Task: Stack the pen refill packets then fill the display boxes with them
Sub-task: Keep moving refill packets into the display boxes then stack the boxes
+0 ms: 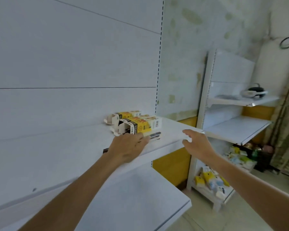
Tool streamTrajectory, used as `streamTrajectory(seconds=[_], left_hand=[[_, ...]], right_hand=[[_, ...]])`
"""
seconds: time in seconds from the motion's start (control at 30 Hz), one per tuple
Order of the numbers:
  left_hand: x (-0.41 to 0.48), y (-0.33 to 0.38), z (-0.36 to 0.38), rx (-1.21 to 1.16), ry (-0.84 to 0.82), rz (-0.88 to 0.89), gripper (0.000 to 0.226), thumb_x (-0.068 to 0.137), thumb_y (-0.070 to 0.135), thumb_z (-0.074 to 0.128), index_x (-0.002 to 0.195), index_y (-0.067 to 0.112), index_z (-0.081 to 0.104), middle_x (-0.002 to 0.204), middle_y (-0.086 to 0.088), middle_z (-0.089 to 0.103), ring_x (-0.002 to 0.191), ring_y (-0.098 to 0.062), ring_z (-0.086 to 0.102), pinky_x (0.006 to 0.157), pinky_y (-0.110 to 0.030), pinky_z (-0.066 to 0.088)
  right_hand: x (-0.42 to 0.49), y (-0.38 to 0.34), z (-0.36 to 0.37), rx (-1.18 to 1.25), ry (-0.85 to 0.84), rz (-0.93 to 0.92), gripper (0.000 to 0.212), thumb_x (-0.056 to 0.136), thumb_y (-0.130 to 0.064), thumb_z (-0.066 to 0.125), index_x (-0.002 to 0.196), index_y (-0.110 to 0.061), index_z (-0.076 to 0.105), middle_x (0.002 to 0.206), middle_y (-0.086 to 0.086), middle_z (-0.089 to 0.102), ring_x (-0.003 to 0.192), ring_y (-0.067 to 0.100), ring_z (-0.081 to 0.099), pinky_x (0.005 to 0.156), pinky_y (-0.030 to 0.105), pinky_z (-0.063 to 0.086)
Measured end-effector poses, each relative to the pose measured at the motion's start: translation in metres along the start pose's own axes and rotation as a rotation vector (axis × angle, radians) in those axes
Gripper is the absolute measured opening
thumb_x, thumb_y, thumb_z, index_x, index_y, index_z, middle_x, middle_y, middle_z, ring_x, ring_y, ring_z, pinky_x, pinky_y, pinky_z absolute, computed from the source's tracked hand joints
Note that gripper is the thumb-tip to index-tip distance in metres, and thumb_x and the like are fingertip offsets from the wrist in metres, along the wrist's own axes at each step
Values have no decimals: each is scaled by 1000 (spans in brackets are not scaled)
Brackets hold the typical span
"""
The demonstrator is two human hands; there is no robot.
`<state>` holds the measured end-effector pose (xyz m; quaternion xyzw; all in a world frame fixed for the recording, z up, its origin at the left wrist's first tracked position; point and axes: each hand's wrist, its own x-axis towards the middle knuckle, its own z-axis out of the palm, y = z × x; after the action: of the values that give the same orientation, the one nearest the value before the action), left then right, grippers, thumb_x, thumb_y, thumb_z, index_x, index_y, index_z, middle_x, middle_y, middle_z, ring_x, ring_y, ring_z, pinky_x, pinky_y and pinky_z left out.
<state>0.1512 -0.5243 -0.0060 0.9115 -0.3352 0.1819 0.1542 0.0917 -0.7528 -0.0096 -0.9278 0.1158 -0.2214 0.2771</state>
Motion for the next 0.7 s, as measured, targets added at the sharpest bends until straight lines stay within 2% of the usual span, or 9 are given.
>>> streamTrajectory(seconds=[0.07,0.13,0.23,0.33,0.43,0.57,0.7], left_hand=[[21,21,14,-29,-12,6,45,98,38,13,85,13,49,63,1,41,70,-23,44,59,-31,28],[39,35,28,-73,2,-25,36,98,30,23,72,17,44,61,2,41,67,-23,44,56,-30,27],[63,50,45,-84,36,-78,30,97,31,33,85,14,54,68,1,52,69,-22,50,60,-29,32],[74,52,52,-60,11,-132,22,95,37,38,97,19,50,64,7,52,64,-16,49,64,-29,35],[75,33,49,-89,-33,-183,17,94,40,42,95,24,48,64,6,55,60,-13,50,59,-30,36],[68,-16,24,-71,60,-299,12,93,36,45,90,25,47,71,4,56,69,-22,53,61,-31,36],[46,-70,-2,-2,139,-527,14,94,33,41,85,22,40,66,1,53,62,-24,48,56,-31,32]], right_hand=[[11,26,-19,-62,-52,1,50,91,-15,49,140,-16,40,145,7,41,128,22,43,101,30,37],[30,43,-37,-87,-63,-4,51,92,-15,48,142,-13,37,146,8,38,126,23,45,100,30,37],[59,61,-44,-93,-32,-60,51,93,-14,48,142,-12,36,147,8,37,127,24,44,97,28,37],[82,76,-27,-91,-43,-116,53,92,-15,48,143,-13,34,146,8,39,131,24,40,102,31,35],[111,83,-4,-121,-124,-183,55,90,-16,50,143,-15,34,145,7,40,131,24,40,105,35,36],[163,69,21,-142,-161,-264,54,91,-20,51,142,-17,34,144,6,40,132,23,37,107,34,33],[192,42,52,-242,-190,-511,49,91,-22,50,139,-16,39,143,3,40,132,21,32,108,34,28]])
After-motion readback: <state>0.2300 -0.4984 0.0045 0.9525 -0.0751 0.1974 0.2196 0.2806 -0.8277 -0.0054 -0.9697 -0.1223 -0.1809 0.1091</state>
